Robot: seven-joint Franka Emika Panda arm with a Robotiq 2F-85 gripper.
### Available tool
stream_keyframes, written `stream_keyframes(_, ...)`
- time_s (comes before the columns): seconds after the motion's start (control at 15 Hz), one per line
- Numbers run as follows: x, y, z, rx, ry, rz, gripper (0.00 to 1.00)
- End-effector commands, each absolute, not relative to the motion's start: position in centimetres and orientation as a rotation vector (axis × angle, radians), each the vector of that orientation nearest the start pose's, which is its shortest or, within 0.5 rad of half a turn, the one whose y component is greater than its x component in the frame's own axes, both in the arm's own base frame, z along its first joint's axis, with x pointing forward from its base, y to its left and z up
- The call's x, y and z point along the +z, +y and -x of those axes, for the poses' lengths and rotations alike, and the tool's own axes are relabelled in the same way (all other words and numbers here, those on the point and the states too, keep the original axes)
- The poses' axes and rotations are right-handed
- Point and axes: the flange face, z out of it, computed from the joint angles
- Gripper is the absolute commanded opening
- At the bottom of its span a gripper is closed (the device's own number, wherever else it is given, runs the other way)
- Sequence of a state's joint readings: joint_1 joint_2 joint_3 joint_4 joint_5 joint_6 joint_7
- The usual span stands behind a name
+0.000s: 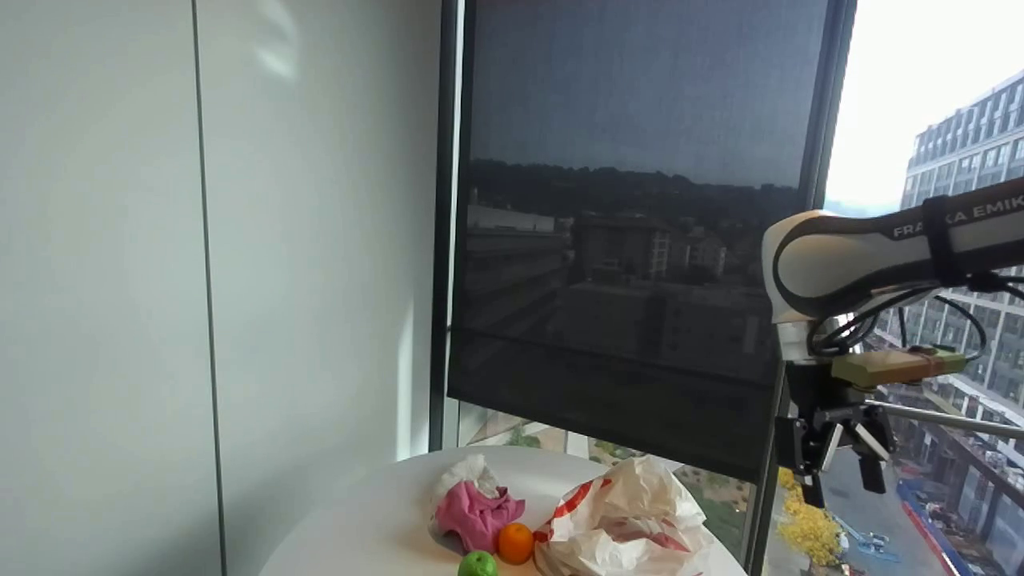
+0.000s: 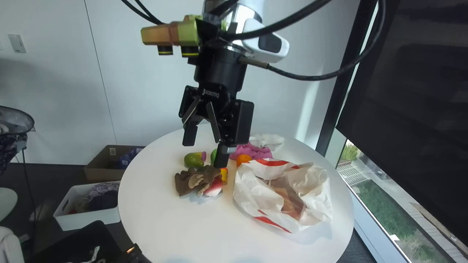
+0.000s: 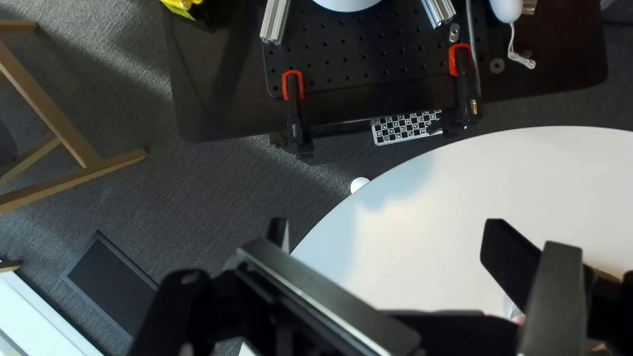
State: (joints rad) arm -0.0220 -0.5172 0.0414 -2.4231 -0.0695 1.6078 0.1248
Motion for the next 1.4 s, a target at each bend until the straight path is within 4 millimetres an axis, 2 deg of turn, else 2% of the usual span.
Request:
stream_keyframes(0.0,41.2,4.9,-36.3,0.442,-0.066,3.247,1.00)
stream_keyframes(0.2,34.5,10.3,-36.8,0.433,-0.319,3.252,1.00)
stream_keyframes(0.33,30.8,13.2,-37.4,0.417,-0.467,3.236,1.00)
stream_keyframes(0.47,27.3,15.3,-39.7,0.352,-0.549,3.246,1.00)
stream_keyframes(0.67,24.3,16.5,-44.6,0.200,-0.511,3.243,1.00)
stream_keyframes(0.87,22.5,16.1,-50.2,0.091,-0.374,3.216,1.00)
stream_keyframes(1.0,21.9,16.0,-53.1,0.102,-0.235,3.160,1.00)
stream_keyframes(1.13,21.4,16.6,-54.8,0.117,-0.137,3.101,1.00)
stream_keyframes(1.33,21.7,18.5,-56.2,0.145,-0.050,3.024,1.00)
